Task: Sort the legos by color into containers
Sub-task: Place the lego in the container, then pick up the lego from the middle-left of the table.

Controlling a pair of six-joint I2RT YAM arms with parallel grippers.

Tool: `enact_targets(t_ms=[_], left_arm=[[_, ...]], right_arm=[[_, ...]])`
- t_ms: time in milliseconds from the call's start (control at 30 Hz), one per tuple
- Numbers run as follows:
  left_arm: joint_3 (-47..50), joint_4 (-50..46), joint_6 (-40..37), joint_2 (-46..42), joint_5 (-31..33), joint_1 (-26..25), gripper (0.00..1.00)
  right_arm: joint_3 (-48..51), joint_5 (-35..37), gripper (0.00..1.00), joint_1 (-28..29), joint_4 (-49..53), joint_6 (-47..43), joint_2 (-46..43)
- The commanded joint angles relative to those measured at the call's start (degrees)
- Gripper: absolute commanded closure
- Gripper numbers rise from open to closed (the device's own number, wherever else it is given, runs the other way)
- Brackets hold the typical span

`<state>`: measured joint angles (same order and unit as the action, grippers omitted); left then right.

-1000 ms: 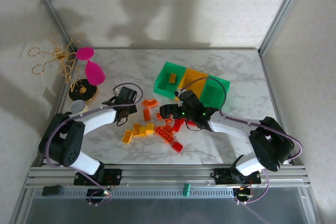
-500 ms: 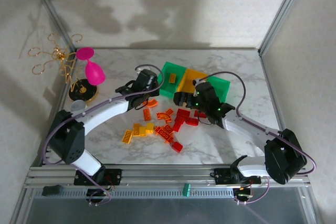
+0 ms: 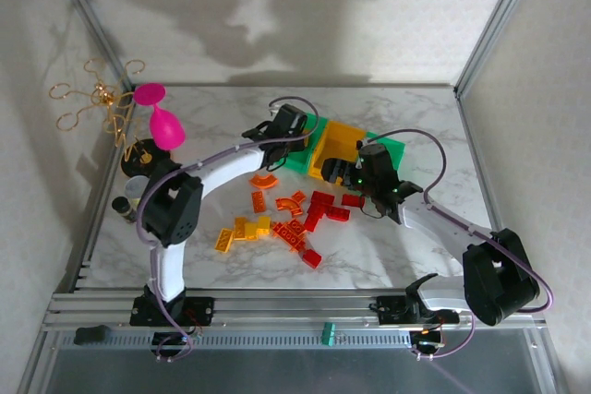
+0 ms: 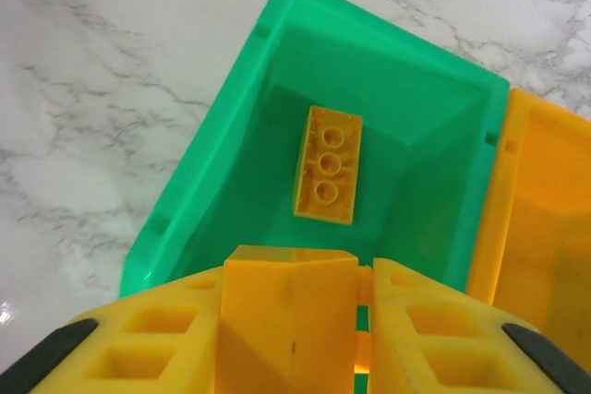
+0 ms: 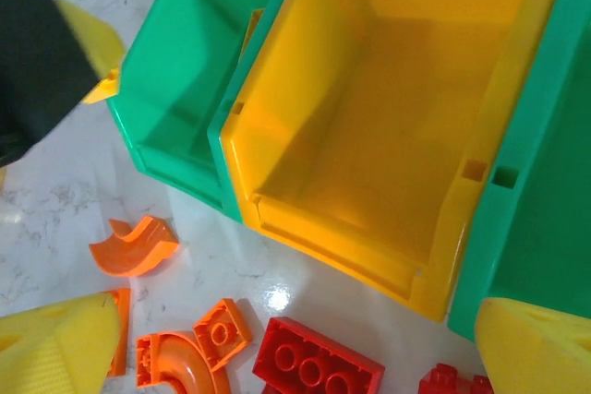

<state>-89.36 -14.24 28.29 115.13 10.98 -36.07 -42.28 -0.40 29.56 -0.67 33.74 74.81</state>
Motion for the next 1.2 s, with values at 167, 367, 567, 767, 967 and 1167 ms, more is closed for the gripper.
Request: enact_targets(t_ms=[167,367,567,767,967,1167], left_arm=[[-14.0,-6.5,-3.2,11.1,0.4,0.0,0.54],[-14.9,-8.2,-4.5,8.6,-1.0,0.0,0.44],[-4.1,-6.4,-3.6,-2.4,-4.2,-0.1,0.45],[13.1,-6.0,-0.8,-17.5,-3.1,-0.1,0.44],[28.5,-10.3,3.6,-31.3,-1.4,-0.4,0.44],[38.8,-16.2,9.3,-40.7,-2.6,-2.7,0.44]], right_arm=[[-1.7,-1.0,0.01,-0.5,0.3,-0.5,0.6],[-2.2,-1.6,0.01,-0.5,0.7,-2.0,-0.9],[-3.2,-5.4,0.01,-0.3,2.4,-3.4,-1.7],[-3.3,-7.3,0.01,2.1,5.9,-4.6,-2.1],[-2.7,-7.9,0.01,6.9,8.9,-4.6,-1.7],[-1.2,-6.3,0.01,12.9,10.8,-3.0,-1.6]])
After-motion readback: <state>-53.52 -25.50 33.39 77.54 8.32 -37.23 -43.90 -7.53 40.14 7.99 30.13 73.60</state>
